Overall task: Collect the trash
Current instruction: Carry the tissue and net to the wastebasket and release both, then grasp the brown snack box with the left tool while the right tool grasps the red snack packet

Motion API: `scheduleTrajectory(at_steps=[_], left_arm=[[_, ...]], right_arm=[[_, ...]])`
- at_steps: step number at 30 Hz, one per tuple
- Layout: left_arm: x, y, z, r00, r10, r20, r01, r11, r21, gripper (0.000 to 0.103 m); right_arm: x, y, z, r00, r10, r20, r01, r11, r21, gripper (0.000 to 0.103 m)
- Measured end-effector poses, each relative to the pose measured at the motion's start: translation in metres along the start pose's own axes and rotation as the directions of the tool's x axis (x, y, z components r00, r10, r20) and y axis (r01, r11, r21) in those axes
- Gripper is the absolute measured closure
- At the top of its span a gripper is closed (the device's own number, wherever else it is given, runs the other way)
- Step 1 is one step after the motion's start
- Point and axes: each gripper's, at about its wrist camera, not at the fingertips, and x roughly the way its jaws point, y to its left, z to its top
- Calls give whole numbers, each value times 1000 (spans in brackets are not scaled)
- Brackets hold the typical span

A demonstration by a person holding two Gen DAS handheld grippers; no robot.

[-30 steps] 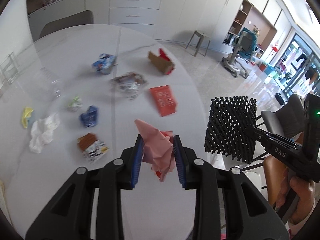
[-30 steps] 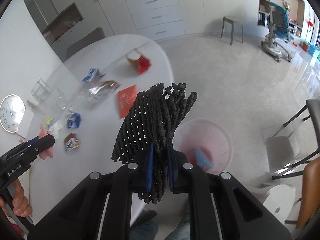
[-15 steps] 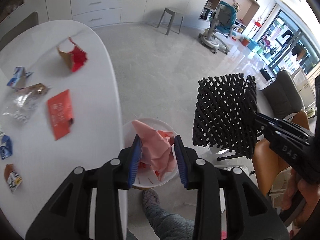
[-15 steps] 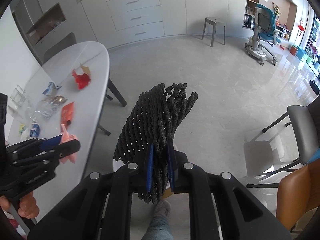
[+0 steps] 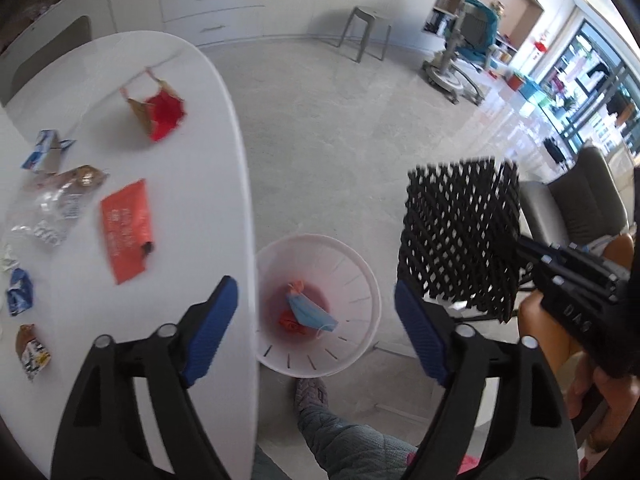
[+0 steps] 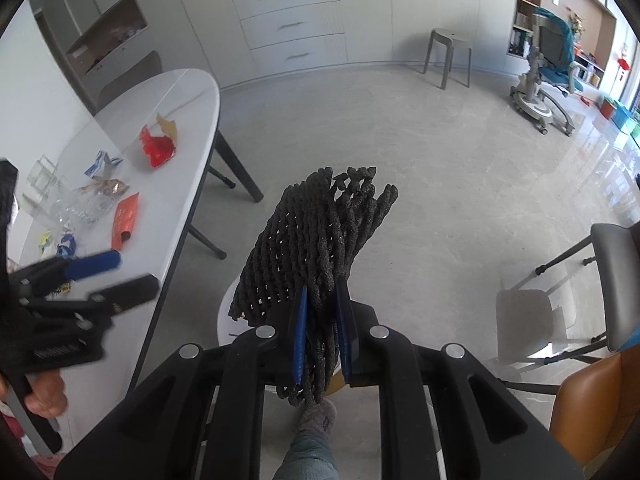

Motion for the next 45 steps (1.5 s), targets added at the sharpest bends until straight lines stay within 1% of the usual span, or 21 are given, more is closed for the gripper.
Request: scheduleTrajectory(at_steps=[2, 3, 4, 6, 8, 9, 10, 12, 13, 14, 16, 17, 18, 20, 22, 25, 29, 32, 37, 45], left_arm=[[-14, 13, 1, 999, 28, 32, -27, 999, -26, 21], [-23, 22, 1, 998, 50, 40, -48, 998, -40, 19], [-30, 30, 0, 997, 67, 41, -65, 997, -53, 14], [-47, 50, -3, 993, 108, 57, -102, 990, -92, 12], [-60, 67, -6, 988, 140, 59, -132, 983, -129, 12], [-68, 78, -9, 986, 156, 53, -146, 977, -153, 12], [-75, 86, -12, 984, 171, 48, -160, 972, -172, 12], [-89, 104, -18, 978, 204, 45, -190, 957, -217, 12], [-97, 115, -23, 975, 219, 45, -202, 949, -243, 12], [-105, 122, -29, 972, 231, 47, -211, 942, -260, 12], [-119, 137, -39, 967, 251, 49, -226, 928, -295, 12], [-127, 146, -44, 964, 261, 53, -232, 921, -313, 12], [-137, 155, -50, 961, 271, 60, -238, 914, -328, 12], [-149, 167, -57, 956, 283, 73, -243, 907, -344, 11], [-166, 180, -65, 947, 307, 91, -256, 897, -360, 8], [-189, 195, -78, 935, 333, 124, -266, 888, -375, 8], [-207, 211, -92, 926, 350, 140, -273, 879, -391, 8], [-214, 220, -100, 927, 345, 145, -264, 878, -400, 8], [-221, 229, -108, 927, 340, 158, -254, 880, -402, 8], [-214, 235, -113, 934, 325, 149, -244, 884, -400, 8]], right_arm=[[7, 8, -2, 1000, 5, -12, -6, 1000, -20, 86], [15, 14, -5, 1000, 8, -26, -9, 999, -35, 85], [20, 19, -6, 999, 10, -37, -12, 999, -45, 85], [35, 28, -12, 998, 13, -66, -17, 997, -70, 84], [51, 38, -19, 995, 11, -100, -21, 995, -96, 72], [58, 44, -22, 993, 1, -114, -13, 994, -111, 54], [63, 49, -24, 993, -13, -118, -2, 993, -121, 40], [68, 59, -27, 991, -41, -125, 24, 990, -138, 30], [67, 63, -26, 991, -41, -125, 23, 990, -140, 29], [65, 67, -25, 992, -37, -119, 20, 990, -138, 28], [50, 76, -18, 996, -32, -86, 20, 991, -130, 20], [44, 80, -15, 997, -29, -70, 20, 992, -127, 18], [32, 87, -8, 999, -28, -45, 23, 992, -124, 14], [8, 101, 2, 1000, -18, 12, 19, 992, -123, 10], [-13, 112, 11, 998, -8, 63, 16, 992, -127, 4], [-39, 132, 27, 993, -3, 121, 21, 989, -147, 3], [-59, 159, 30, 986, 20, 163, 9, 984, -176, 3], [-69, 177, 29, 984, 37, 173, -2, 981, -196, 3], [-70, 199, 27, 984, 40, 173, -2, 977, -214, 3], [-61, 212, 26, 987, 52, 152, -20, 978, -207, 3]])
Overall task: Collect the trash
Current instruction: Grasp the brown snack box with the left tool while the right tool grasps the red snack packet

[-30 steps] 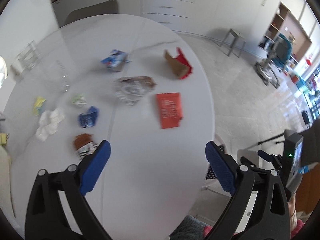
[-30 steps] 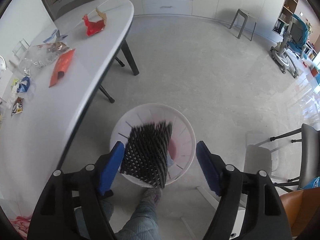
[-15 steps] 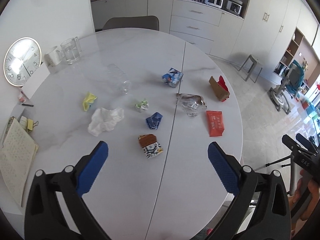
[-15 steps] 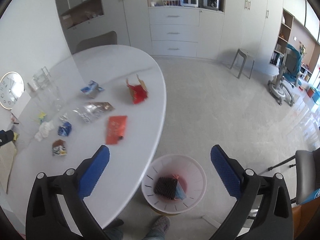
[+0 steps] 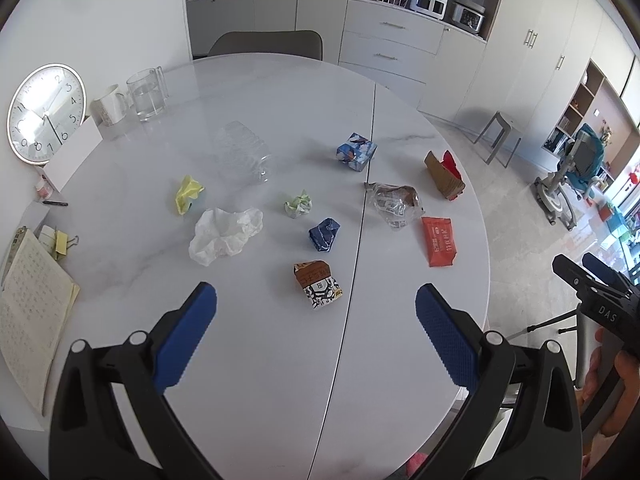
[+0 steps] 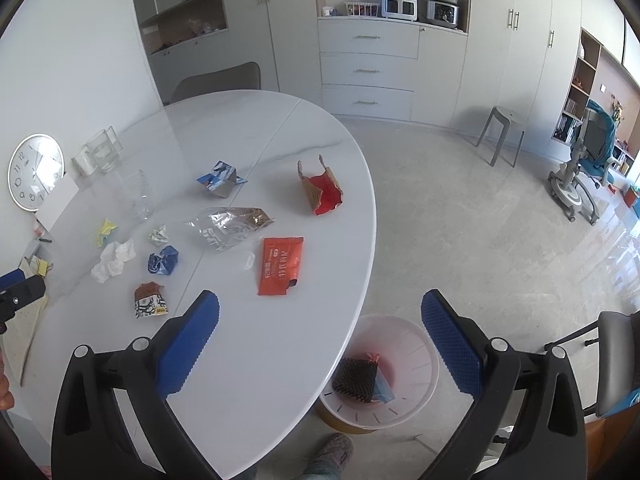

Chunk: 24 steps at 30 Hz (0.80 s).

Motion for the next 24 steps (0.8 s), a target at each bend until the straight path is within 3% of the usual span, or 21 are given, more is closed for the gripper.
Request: scheduleTrajectory(at_steps=[9, 14, 24], left_arm=[[24, -2, -7, 1000, -6, -9, 5, 1000, -29, 8], [47, -8, -9, 999, 27, -17, -27, 1000, -13, 8], [136, -2, -7, 988, 70, -137, -88, 988, -130, 13]], right_arm=[[26, 9, 1, 998, 41, -49, -41, 999, -10, 3], [52, 12, 3, 995, 58, -76, -60, 998, -18, 3], [129, 24, 6, 988, 66, -138, -73, 996, -45, 3]])
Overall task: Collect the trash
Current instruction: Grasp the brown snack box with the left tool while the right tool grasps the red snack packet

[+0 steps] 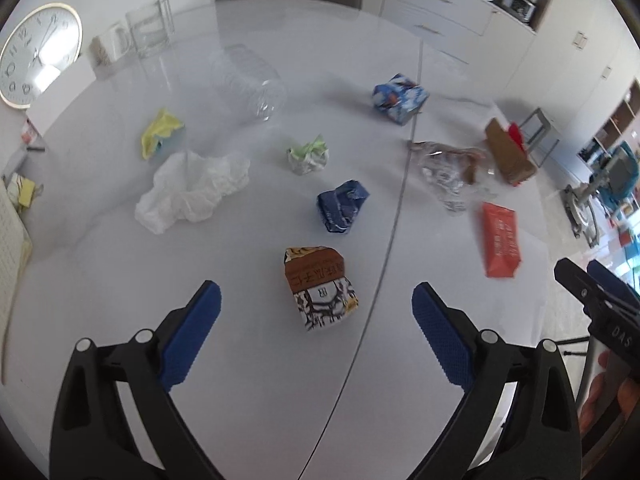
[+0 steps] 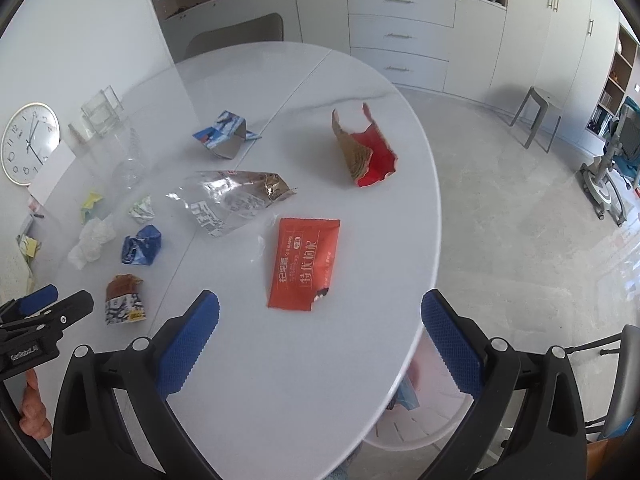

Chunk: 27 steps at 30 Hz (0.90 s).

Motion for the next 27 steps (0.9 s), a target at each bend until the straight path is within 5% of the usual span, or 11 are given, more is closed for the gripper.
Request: scheduleTrajectory(at_steps=[9, 19, 27], left_arm=[[51, -6, 9, 995, 51, -90, -55, 998, -33, 22], [64, -6, 7, 992, 36, -118, -38, 999, -19, 59], [56, 3, 8, 994, 25, -105, -28, 999, -24, 64]], right_arm=[[50, -2, 11, 999, 7, -36, -6, 1000, 24, 3], [73, 11, 11, 998, -19, -55, 17, 999, -33, 3], [84, 21, 12, 997, -48, -55, 43, 995, -92, 9]])
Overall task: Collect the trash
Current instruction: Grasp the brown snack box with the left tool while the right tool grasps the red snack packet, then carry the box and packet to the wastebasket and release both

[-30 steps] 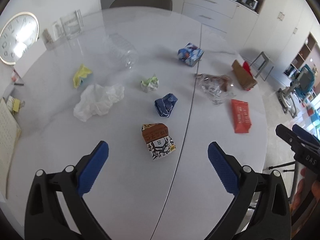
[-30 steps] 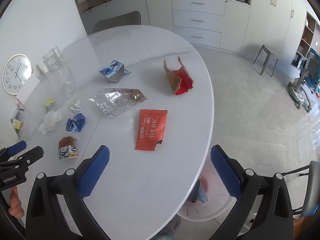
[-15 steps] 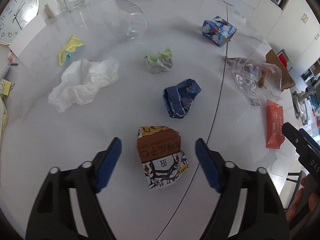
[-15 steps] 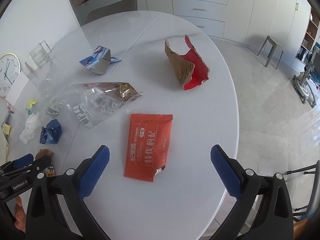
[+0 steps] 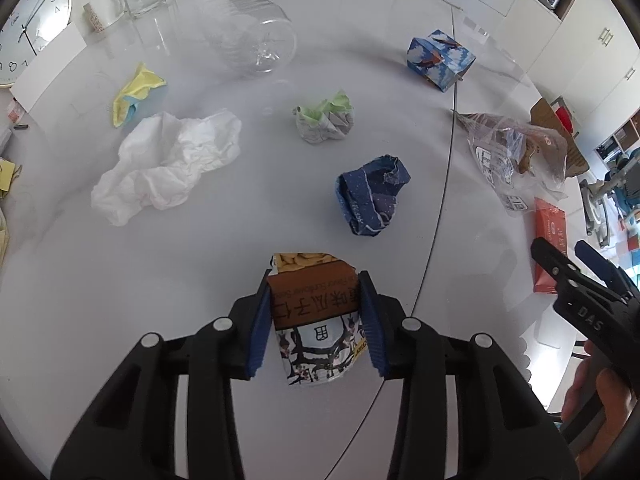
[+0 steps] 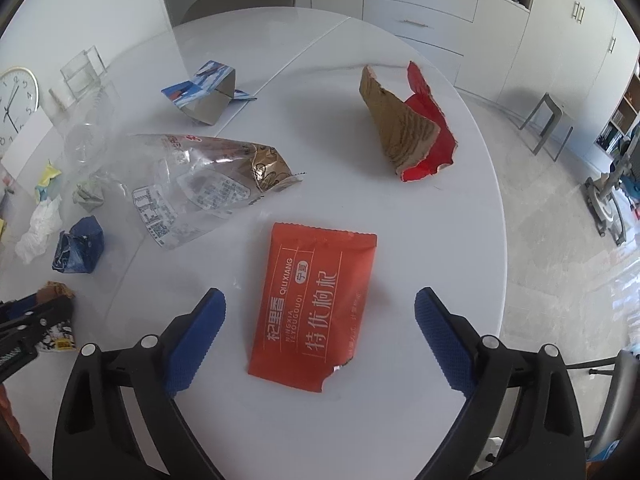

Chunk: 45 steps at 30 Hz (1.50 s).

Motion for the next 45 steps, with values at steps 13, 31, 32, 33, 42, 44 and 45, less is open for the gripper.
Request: scheduleTrajectory(at_steps=[13, 31, 32, 33, 42, 44, 45], left_arm=[[-53, -2, -1, 997, 6, 78, -10, 999, 51, 64], [-127, -123, -41, 969, -223, 106, 172, 918, 358, 63], [-128, -135, -46, 965, -243, 98, 190, 905, 380, 63], [-128, -143, -50, 963, -254, 92, 199, 898, 393, 63], [-126, -221, -76, 940, -340, 21, 286, 819, 497, 63], [-122, -235, -79, 938, -348, 4, 295, 803, 518, 63], [-119, -245, -81, 938, -347, -7, 297, 793, 532, 63]], right_arm=[[-10, -19, -4, 999, 49, 14, -49, 998, 38, 60], [-164, -102, -65, 984, -17, 175, -19, 979, 205, 60], [-172, -110, -72, 983, -39, 177, 0, 977, 214, 60], [-176, -115, -77, 983, -50, 176, 11, 976, 216, 60], [-201, -172, -114, 977, -139, 163, 84, 949, 303, 59], [-202, -180, -118, 976, -146, 162, 89, 945, 315, 59], [-202, -186, -120, 975, -151, 161, 94, 943, 321, 59]])
